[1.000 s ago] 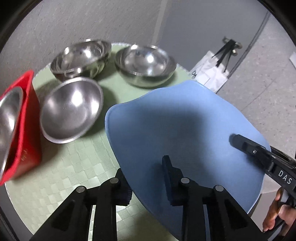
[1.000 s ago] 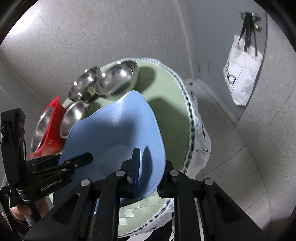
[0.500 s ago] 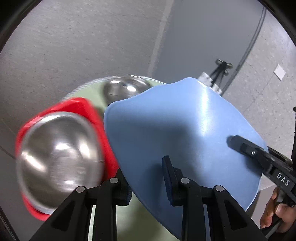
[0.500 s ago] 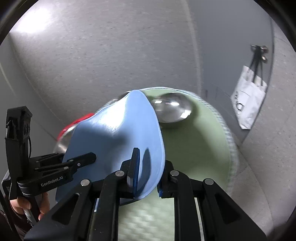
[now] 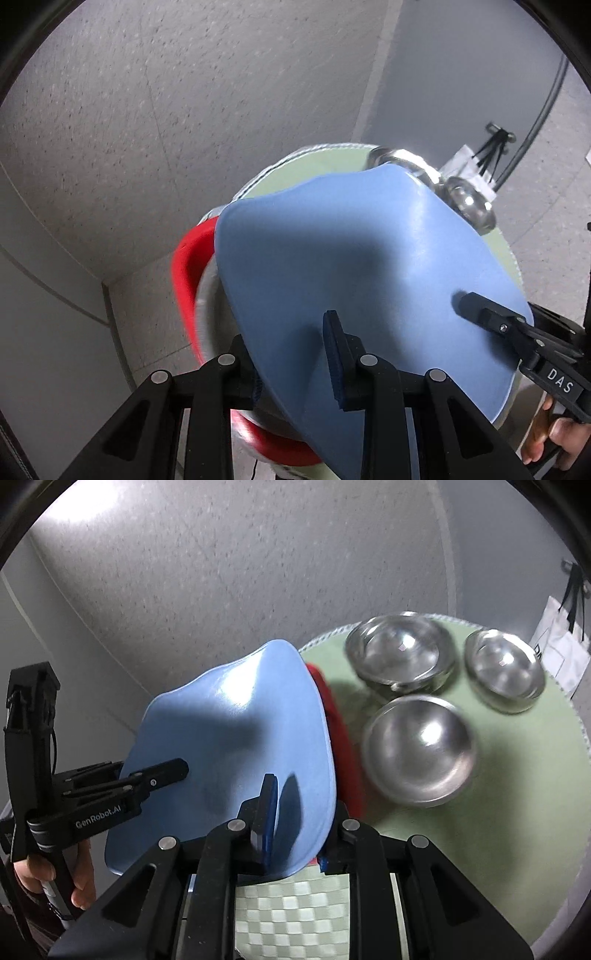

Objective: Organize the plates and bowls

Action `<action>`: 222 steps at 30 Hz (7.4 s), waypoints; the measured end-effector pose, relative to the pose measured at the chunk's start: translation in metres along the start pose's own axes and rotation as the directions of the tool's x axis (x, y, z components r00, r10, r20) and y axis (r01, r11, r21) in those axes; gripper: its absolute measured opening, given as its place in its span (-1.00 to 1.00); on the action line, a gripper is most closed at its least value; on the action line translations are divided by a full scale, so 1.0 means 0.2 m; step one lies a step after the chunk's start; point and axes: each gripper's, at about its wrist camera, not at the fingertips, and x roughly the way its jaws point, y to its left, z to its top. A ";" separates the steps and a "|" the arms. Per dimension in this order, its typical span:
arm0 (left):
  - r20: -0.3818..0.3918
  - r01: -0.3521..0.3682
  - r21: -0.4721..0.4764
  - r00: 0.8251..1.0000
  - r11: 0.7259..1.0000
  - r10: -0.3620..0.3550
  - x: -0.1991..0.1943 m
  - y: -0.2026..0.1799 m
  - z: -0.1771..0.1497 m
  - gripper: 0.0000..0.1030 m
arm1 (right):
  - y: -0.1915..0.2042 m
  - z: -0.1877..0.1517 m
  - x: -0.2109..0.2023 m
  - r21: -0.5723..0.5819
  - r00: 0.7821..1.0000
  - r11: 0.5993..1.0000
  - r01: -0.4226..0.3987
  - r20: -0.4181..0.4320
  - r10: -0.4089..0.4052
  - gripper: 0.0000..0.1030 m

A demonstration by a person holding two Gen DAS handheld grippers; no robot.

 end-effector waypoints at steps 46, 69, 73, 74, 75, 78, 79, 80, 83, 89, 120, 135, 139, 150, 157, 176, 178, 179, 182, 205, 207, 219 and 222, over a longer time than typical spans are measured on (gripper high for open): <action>0.049 -0.140 0.023 0.989 0.990 0.139 -0.02 -0.01 0.02 0.65 | 0.00 -0.07 0.07 0.000 0.982 0.983 0.184 -0.030 -0.184 0.01; 0.148 -0.115 -0.097 0.981 0.989 0.129 0.05 -1.01 0.23 0.79 | -0.92 0.23 -0.30 -0.066 0.997 0.995 0.074 -0.011 -0.075 0.22; 0.083 -0.155 -0.115 0.983 0.981 0.165 0.21 -1.10 0.29 0.79 | -0.98 0.22 -0.19 -0.109 0.996 0.994 0.020 -0.079 -0.029 0.22; 0.068 -0.154 -0.118 0.984 0.981 0.162 0.24 -1.11 0.30 0.79 | -0.99 0.22 -0.17 -0.109 0.996 0.994 0.006 -0.091 -0.016 0.22; 0.045 -0.162 -0.118 0.985 0.980 0.168 0.28 -1.11 0.32 0.78 | -1.00 0.22 -0.15 -0.104 0.995 0.995 -0.012 -0.102 0.002 0.22; 0.017 -0.220 -0.074 0.975 0.973 0.222 0.36 -1.12 0.35 0.79 | -1.01 0.23 -0.06 -0.078 0.990 0.996 -0.045 -0.134 0.035 0.22; 0.007 -0.226 -0.064 0.974 0.972 0.227 0.39 -1.12 0.36 0.79 | -1.01 0.23 -0.04 -0.073 0.989 0.996 -0.051 -0.142 0.040 0.22; -0.003 -0.226 -0.054 0.974 0.973 0.226 0.42 -1.12 0.37 0.77 | -1.01 0.23 -0.01 -0.067 0.988 0.996 -0.057 -0.149 0.047 0.22; -0.032 -0.244 -0.040 0.970 0.969 0.243 0.50 -1.08 0.40 0.77 | -1.01 0.23 0.06 -0.057 0.984 0.997 -0.055 -0.172 0.044 0.21; -0.077 -0.272 0.045 0.958 0.961 0.275 0.68 -1.08 0.48 0.77 | -1.01 0.20 0.19 -0.040 0.976 0.999 -0.036 -0.215 0.027 0.21; -0.127 -0.201 0.291 0.961 0.935 0.246 1.25 -1.37 0.47 0.08 | -1.25 0.09 0.13 0.110 0.964 0.984 -0.139 -0.215 0.160 -0.91; -0.144 0.003 0.215 0.989 0.977 0.029 1.24 -1.36 0.48 -0.65 | -1.33 0.13 -0.10 0.094 0.977 0.987 -0.134 -0.154 0.148 -0.89; -0.073 0.028 0.200 0.997 0.979 -0.013 1.08 -1.40 0.56 -0.66 | -1.30 0.24 -0.22 0.043 0.986 0.991 -0.126 -0.108 0.130 -0.88; -0.050 0.093 0.061 0.995 0.994 -0.090 1.24 -1.43 0.83 -0.66 | -1.42 0.61 -0.17 -0.052 0.996 0.999 -0.002 -0.084 -0.002 -0.88; -0.095 0.063 0.002 0.994 0.998 -0.062 1.47 -1.44 0.98 -0.66 | -1.50 0.68 -0.03 -0.085 0.992 0.995 0.055 -0.107 -0.064 -0.86; -0.102 0.100 -0.071 0.989 0.992 -0.107 1.57 -1.40 0.99 -0.39 | -1.44 0.70 0.08 -0.174 0.970 0.963 0.208 -0.090 -0.226 -0.42; -0.078 0.092 -0.094 0.992 0.991 -0.099 1.52 -1.38 0.98 0.00 | -1.46 0.71 0.05 -0.156 0.974 0.968 0.198 -0.081 -0.212 -0.09; -0.061 0.091 -0.105 0.993 0.990 -0.098 1.50 -1.38 0.97 0.19 | -1.46 0.71 0.03 -0.149 0.976 0.970 0.190 -0.079 -0.203 -0.02; -0.023 0.090 -0.127 0.995 0.988 -0.093 1.44 -1.37 0.92 0.27 | -1.49 0.71 -0.02 -0.119 0.982 0.979 0.167 -0.070 -0.176 0.03; -0.073 -0.015 -0.266 0.997 0.964 -0.004 1.58 -1.47 0.74 0.43 | -1.70 0.62 0.24 -0.012 0.979 1.000 -0.016 -0.205 0.014 0.15; -0.088 -0.015 -0.279 0.996 0.960 -0.010 1.63 -1.46 0.75 0.40 | -1.70 0.62 0.25 -0.018 0.978 1.000 -0.026 -0.209 0.022 0.14; -0.096 0.053 -0.265 0.992 0.963 -0.081 1.81 -1.46 0.80 0.02 | -1.65 0.60 0.28 -0.029 0.972 0.994 -0.105 -0.214 0.096 -0.56; -0.089 0.049 -0.227 0.994 0.973 -0.071 1.80 -1.49 0.80 -0.16 | -1.63 0.60 0.26 -0.022 0.972 0.994 -0.106 -0.212 0.099 -0.58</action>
